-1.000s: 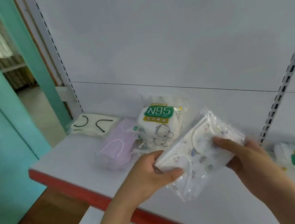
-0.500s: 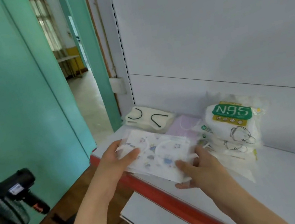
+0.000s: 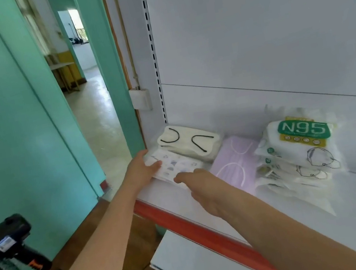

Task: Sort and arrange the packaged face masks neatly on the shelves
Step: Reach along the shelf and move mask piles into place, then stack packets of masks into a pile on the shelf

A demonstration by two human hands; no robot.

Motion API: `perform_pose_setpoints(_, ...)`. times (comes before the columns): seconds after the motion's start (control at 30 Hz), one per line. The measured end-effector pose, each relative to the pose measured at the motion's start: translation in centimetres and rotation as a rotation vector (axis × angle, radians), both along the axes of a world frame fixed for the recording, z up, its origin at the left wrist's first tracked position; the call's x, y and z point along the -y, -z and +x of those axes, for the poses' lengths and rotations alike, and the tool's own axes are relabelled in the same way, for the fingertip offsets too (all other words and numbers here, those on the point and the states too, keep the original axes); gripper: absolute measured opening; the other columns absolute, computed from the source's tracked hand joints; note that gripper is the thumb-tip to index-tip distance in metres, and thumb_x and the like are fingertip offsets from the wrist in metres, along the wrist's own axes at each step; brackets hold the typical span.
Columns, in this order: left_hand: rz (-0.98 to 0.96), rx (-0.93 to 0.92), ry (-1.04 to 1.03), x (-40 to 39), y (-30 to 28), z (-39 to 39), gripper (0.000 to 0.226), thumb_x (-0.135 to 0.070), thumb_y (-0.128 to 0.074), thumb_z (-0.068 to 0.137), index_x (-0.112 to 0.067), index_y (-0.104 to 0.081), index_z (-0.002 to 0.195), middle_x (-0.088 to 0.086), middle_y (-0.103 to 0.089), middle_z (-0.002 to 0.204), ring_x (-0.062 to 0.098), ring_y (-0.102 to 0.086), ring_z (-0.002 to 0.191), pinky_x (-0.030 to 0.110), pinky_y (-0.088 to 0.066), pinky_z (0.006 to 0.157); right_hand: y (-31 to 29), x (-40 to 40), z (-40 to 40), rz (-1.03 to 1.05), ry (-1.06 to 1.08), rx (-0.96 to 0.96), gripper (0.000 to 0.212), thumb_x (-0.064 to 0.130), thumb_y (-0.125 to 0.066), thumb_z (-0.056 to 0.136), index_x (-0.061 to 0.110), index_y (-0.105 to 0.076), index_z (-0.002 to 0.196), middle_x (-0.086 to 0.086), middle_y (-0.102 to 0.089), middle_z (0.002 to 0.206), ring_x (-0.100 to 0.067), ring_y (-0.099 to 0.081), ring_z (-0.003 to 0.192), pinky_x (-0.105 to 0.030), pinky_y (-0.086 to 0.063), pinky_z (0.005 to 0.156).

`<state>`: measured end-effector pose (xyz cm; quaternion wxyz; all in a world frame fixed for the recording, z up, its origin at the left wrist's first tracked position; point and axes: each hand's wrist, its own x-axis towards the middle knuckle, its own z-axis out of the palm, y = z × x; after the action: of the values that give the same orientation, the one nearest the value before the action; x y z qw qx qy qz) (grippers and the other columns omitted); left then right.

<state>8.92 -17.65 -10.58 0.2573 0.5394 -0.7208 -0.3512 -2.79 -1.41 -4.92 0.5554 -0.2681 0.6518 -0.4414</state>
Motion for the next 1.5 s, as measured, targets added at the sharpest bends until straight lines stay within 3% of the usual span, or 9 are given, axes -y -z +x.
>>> perform_pose_setpoints(0.2, -0.13, 0.434, -0.089, -0.7, -1.0, -1.1, 0.07, -0.056, -0.057, 0.094, -0.019, -0.039, 0.15, 0.018, -0.037, 0.151, 0.04, -0.032, 0.138, 0.048, -0.033, 0.11, -3.6, -0.6, -2.6, -0.073, 0.128, 0.136, 0.053, 0.016, -0.061, 0.096, 0.008, -0.043, 0.146, -0.012, -0.041, 0.15, -0.024, -0.045, 0.129, -0.033, -0.037, 0.112)
perform_pose_setpoints(0.43, -0.577, -0.265, 0.117, -13.9, -6.7, -9.3, 0.031, -0.008, -0.06, 0.093, -0.011, -0.063, 0.124, 0.007, -0.059, 0.124, 0.019, -0.058, 0.107, 0.032, -0.046, 0.093, -10.5, -9.9, -12.5, -0.468, 0.316, 0.033, 0.019, 0.015, -0.059, 0.098, 0.008, -0.061, 0.116, -0.021, -0.059, 0.13, -0.03, -0.064, 0.109, -0.043, -0.05, 0.104)
perform_pose_setpoints(0.63, -0.302, -0.412, 0.758, -30.8, -5.5, -22.3, 0.03, -0.004, -0.06, 0.089, -0.026, -0.067, 0.11, -0.015, -0.063, 0.108, 0.0, -0.062, 0.093, 0.015, -0.05, 0.075, -7.8, -23.5, -23.3, -0.456, 0.913, -0.369, 0.012, 0.02, -0.053, 0.1, 0.018, -0.065, 0.102, -0.006, -0.069, 0.107, -0.021, -0.068, 0.095, -0.035, -0.054, 0.091)
perform_pose_setpoints(0.8, -0.036, -0.264, 1.03, -39.8, -2.3, -30.0, 0.033, -0.009, -0.06, 0.092, -0.028, -0.063, 0.119, -0.012, -0.06, 0.116, -0.004, -0.059, 0.1, 0.017, -0.05, 0.084, -2.2, -36.0, -30.2, -0.049, 1.05, -0.868, 0.044, 0.033, -0.059, 0.096, 0.017, -0.054, 0.137, -0.002, -0.065, 0.123, -0.022, -0.061, 0.115, -0.038, -0.049, 0.099)
perform_pose_setpoints(0.93, 0.012, -0.148, 0.88, -43.0, -1.0, -35.1, 0.04, -0.015, -0.065, 0.093, -0.019, -0.056, 0.132, 0.004, -0.052, 0.129, 0.02, -0.055, 0.121, 0.033, -0.045, 0.103, 2.2, -43.1, -34.2, 0.292, 0.736, -1.221, 0.085, 0.056, -0.066, 0.086, 0.025, -0.028, 0.155, -0.003, -0.036, 0.156, -0.028, -0.033, 0.143, -0.043, -0.032, 0.115)
perform_pose_setpoints(1.07, 0.037, -0.039, 0.687, -44.6, -0.7, -38.7, 0.054, -0.031, -0.064, 0.095, -0.013, -0.047, 0.143, 0.016, -0.054, 0.135, 0.033, -0.053, 0.125, 0.041, -0.045, 0.102, 5.4, -45.8, -37.5, 0.401, 0.535, -1.186, 0.091, 0.067, -0.061, 0.083, 0.032, -0.021, 0.157, -0.001, -0.021, 0.164, -0.026, -0.021, 0.149, -0.043, -0.021, 0.121)
perform_pose_setpoints(1.27, 0.29, -0.202, 0.552, -46.3, -1.4, -41.9, 0.055, -0.018, -0.07, 0.094, -0.007, -0.048, 0.143, 0.007, -0.062, 0.129, 0.015, -0.056, 0.102, 0.025, -0.04, 0.084, 5.3, -46.3, -40.7, 0.241, 0.756, -1.252, 0.025, 0.037, -0.062, 0.091, 0.021, -0.072, 0.108, -0.009, -0.072, 0.101, -0.032, -0.063, 0.099, -0.034, -0.04, 0.072)
perform_pose_setpoints(1.4, 0.451, -0.392, 0.426, -46.3, -1.2, -42.4, 0.029, -0.002, -0.068, 0.089, -0.017, -0.072, 0.114, 0.007, -0.072, 0.119, 0.023, -0.066, 0.105, 0.033, -0.051, 0.091, 4.0, -45.7, -39.1, -0.005, 0.874, -1.323, 0.046, 0.053, -0.051, 0.095, 0.015, -0.06, 0.071, 0.002, -0.057, 0.065, -0.023, -0.052, 0.072, -0.033, -0.03, 0.066)
perform_pose_setpoints(1.5, 0.498, -0.547, 0.383, -46.4, -1.8, -41.7, 0.019, -0.006, -0.067, 0.092, -0.021, -0.079, 0.092, 0.009, -0.078, 0.102, 0.028, -0.072, 0.1, 0.039, -0.056, 0.09, 4.4, -44.3, -36.8, -0.133, 0.86, -1.322, 0.052, 0.063, -0.035, 0.093, 0.02, -0.059, 0.078, 0.006, -0.062, 0.078, -0.02, -0.053, 0.084, -0.035, -0.04, 0.071)
